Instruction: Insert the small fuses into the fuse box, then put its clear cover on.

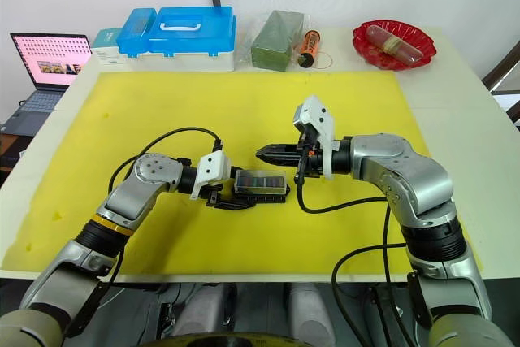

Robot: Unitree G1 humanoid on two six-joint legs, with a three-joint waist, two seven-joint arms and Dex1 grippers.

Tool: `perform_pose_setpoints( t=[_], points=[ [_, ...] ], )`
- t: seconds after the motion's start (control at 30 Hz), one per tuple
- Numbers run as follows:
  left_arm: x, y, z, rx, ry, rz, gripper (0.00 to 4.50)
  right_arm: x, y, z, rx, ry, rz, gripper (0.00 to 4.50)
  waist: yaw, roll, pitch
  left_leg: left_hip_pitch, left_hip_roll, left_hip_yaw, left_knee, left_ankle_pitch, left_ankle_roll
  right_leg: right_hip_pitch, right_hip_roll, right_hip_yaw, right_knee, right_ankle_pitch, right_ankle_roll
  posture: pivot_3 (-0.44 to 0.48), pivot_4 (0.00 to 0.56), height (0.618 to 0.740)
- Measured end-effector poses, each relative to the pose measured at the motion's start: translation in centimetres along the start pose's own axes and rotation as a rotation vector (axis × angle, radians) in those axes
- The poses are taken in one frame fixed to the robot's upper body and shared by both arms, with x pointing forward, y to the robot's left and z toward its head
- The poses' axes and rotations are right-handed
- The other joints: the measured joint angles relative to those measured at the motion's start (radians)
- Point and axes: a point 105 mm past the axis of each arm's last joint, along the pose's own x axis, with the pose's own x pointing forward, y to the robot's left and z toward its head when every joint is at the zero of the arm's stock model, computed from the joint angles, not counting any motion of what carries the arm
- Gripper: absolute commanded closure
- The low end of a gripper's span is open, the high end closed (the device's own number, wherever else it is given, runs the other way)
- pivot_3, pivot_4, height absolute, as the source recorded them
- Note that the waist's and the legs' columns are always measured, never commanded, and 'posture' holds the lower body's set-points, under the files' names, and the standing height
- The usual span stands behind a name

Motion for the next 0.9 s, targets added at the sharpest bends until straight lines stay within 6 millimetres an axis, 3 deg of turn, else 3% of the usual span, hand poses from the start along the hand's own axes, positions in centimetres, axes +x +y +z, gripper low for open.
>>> perform_pose_setpoints(
  t=[0.13,0.23,0.3,0.7,0.9],
  points=[
    [0.0,0.0,-0.1,-0.003,0.004,0.0,1.74,1.7,0.3,-4.0,0.069,0.11,0.024,4.48,-0.001,0.0,0.0,0.0,0.0,0.0,0.0,0.0,0.0,0.0,0.0,0.0,0.0,0.0,0.0,0.0,0.15,0.74],
    [0.0,0.0,-0.4,-0.015,0.013,0.001,1.74,2.2,0.5,-4.8,-0.031,0.169,0.035,4.48,-0.002,0.0,-0.002,0.007,0.0,0.0,-0.001,0.0,0.0,0.007,0.0,0.0,-0.001,0.0,0.0,0.0,0.15,0.74],
    [0.1,-0.1,-0.7,-0.025,0.023,-0.001,1.74,2.4,0.5,-5.1,-0.087,0.192,0.035,4.48,-0.003,-0.001,-0.006,0.019,0.001,0.0,-0.004,-0.002,0.003,0.02,0.001,-0.001,-0.007,-0.006,-0.001,0.0,0.15,0.74],
    [0.1,-0.1,-0.8,-0.028,0.03,0.0,1.74,2.6,0.2,-4.7,-0.083,0.181,0.03,4.48,-0.006,-0.001,-0.01,0.019,0.002,-0.003,-0.004,-0.002,0.003,0.023,0.002,-0.002,-0.01,-0.005,-0.003,0.0,0.15,0.74],
    [0.2,-0.1,-0.5,-0.006,0.03,-0.002,1.74,1.6,-0.5,-3.9,-0.008,0.156,-0.005,4.48,-0.002,-0.001,-0.009,0.014,0.002,-0.003,-0.004,-0.002,0.003,0.018,0.001,-0.003,-0.01,-0.003,0.0,0.0,0.15,0.74]
  ],
)
